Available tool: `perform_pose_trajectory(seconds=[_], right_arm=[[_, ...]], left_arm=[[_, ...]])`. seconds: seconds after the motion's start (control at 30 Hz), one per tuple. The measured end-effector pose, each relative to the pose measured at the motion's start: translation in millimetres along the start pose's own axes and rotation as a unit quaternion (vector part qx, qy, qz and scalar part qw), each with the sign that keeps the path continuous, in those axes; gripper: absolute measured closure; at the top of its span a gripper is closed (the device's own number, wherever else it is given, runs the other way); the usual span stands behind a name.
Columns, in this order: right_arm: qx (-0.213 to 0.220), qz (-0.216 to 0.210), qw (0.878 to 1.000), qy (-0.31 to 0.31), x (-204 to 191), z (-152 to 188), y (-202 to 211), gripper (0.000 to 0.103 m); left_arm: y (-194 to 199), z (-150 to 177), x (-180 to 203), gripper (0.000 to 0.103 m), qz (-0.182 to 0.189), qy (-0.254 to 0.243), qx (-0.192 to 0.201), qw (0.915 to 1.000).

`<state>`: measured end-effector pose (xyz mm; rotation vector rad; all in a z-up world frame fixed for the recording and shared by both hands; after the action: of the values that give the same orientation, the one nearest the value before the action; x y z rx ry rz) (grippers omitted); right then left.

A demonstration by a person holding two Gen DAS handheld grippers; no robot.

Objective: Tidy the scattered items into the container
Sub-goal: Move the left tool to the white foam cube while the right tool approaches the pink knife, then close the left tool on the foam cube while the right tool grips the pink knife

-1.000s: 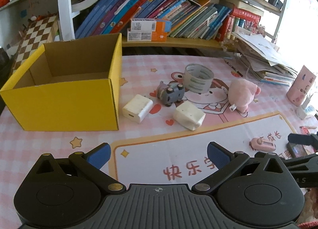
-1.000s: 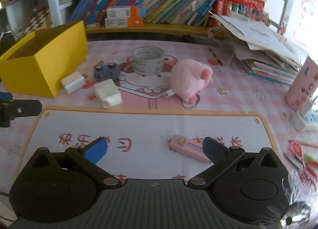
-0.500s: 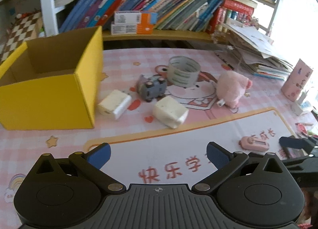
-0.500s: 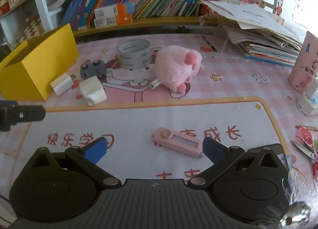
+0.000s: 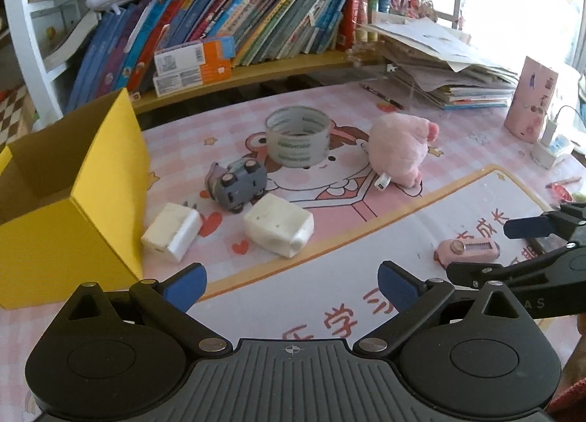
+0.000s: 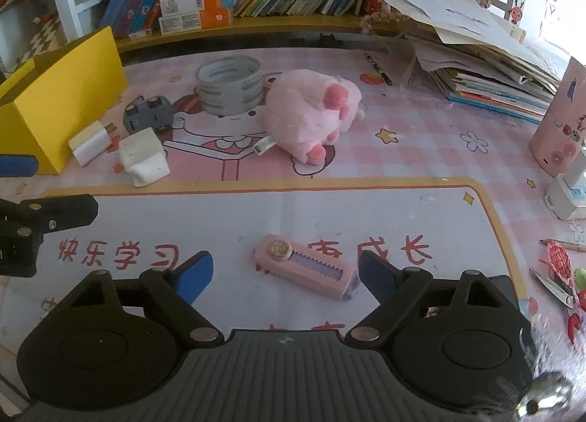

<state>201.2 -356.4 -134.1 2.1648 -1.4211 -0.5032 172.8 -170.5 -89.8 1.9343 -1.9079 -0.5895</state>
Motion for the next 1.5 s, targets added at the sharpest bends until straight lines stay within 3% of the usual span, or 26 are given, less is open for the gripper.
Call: perform_pose_trajectory(seconds=[0.57, 1.13, 1.33, 1.5], right_arm=[[-0.043, -0.017, 0.999, 0.008, 7, 4, -24, 0.016], [-0.051, -0.013, 0.998, 0.017, 11, 3, -33, 0.033], [-0.052, -0.015, 0.998, 0.024, 11, 2, -34, 0.035], [-0.052, -0.016, 0.998, 0.027, 10, 2, -34, 0.037]], left_arm=[[-59, 0, -6, 0.003, -0.019, -0.003, -0.020, 0.9996], [-103, 6, -7, 0.011, -0.020, -0.016, -0.036, 0.9990], [-105, 7, -9, 0.012, -0.014, 0.000, -0.038, 0.9992], [-104, 7, -10, 0.022, -0.005, 0.017, -0.037, 0.9992]])
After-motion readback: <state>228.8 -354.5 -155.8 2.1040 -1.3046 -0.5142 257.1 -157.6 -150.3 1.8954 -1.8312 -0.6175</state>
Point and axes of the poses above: each gripper's, at about its wrist camera, not at the fingertips, and y roughly against the way its jaws point, x to its right, z to its underside, the point moved 4 cm from there along -y, roughly the way its jaws point, and after that the axes turned 15 degrees about x, right-handed, at the moved point
